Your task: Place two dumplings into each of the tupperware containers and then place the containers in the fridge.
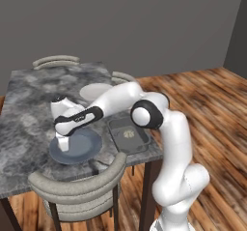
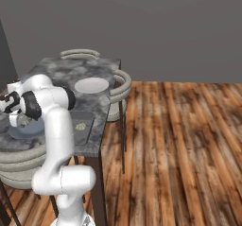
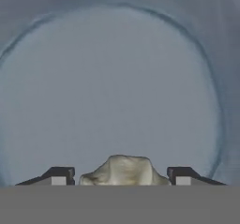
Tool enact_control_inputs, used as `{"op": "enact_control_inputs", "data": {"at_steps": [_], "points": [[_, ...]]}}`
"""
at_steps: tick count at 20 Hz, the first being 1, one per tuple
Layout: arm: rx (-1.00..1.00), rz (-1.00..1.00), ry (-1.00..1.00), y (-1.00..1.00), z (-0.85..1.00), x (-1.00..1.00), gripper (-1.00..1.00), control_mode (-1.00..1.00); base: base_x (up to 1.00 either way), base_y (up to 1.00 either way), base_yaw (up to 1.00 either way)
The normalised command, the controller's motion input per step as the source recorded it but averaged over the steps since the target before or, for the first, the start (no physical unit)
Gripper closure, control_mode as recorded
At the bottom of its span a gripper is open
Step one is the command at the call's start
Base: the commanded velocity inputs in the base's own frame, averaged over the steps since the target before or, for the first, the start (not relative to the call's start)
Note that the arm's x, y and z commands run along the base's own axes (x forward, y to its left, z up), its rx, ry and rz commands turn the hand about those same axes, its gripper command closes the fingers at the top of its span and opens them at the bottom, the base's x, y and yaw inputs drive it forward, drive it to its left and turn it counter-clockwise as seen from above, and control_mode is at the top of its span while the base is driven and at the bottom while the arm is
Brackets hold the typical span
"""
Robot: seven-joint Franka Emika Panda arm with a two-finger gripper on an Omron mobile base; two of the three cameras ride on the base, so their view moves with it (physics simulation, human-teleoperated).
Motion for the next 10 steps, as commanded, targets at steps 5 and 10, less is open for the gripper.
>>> {"op": "enact_control_inputs", "data": {"at_steps": [5,10], "points": [[0.00,0.00,-0.07,-0.41,0.04,-0.58,1.00,-1.00,0.00,0.00,0.00],[0.01,0.01,-0.17,-0.77,0.74,-0.48,1.00,-1.00,0.00,0.00,0.00]]}}
